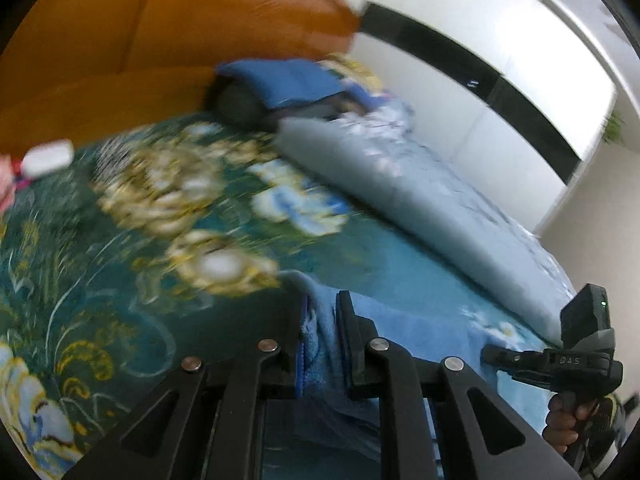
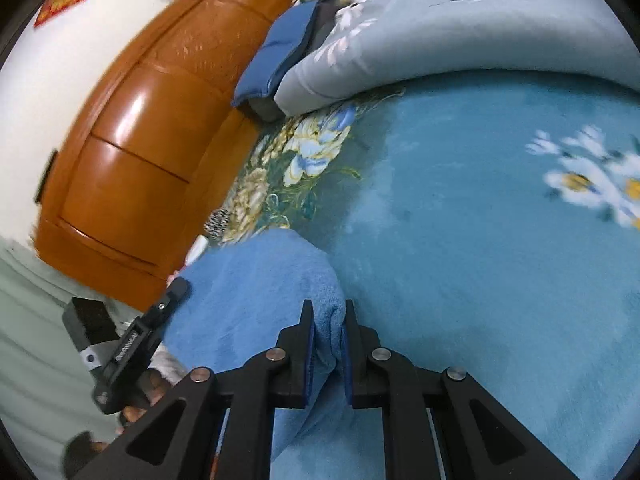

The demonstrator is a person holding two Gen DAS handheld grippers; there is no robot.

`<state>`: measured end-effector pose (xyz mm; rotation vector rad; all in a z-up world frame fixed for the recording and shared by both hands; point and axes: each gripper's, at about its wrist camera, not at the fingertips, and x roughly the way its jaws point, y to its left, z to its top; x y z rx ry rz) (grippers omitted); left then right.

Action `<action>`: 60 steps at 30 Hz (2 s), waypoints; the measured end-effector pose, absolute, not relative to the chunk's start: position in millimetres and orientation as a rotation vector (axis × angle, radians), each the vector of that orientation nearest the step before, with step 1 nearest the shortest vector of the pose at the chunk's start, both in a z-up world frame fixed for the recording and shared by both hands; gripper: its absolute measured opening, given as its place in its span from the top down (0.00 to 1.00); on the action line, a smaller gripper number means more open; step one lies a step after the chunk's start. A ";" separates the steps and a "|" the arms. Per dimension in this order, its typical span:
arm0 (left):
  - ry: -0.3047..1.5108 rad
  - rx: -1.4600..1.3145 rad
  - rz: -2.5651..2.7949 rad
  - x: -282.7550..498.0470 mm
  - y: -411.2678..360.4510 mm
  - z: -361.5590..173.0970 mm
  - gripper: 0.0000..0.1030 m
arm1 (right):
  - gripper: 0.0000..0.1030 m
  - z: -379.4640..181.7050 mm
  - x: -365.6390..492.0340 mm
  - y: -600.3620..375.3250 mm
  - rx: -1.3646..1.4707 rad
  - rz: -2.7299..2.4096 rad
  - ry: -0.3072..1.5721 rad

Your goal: Fold clothes

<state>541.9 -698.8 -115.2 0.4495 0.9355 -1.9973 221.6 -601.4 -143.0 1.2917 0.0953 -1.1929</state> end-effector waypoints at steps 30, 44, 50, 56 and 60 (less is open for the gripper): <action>1.607 0.503 -2.138 451.2 -669.4 -205.2 0.54 | 0.89 -163.3 71.2 -520.6 1.387 -1.437 0.002; 1.671 0.359 -2.164 394.5 -668.9 -206.5 0.40 | 0.89 -199.0 41.2 -481.9 1.473 -1.399 -0.091; 1.636 0.418 -2.105 377.7 -673.1 -215.3 0.39 | 0.89 -203.4 40.2 -480.3 1.490 -1.379 -0.123; 1.608 0.407 -2.108 374.6 -669.3 -214.0 0.40 | 0.89 -203.7 41.1 -479.4 1.501 -1.381 -0.131; 1.638 0.405 -2.071 371.0 -669.8 -219.1 0.73 | 0.89 -202.2 42.7 -478.6 1.509 -1.388 -0.127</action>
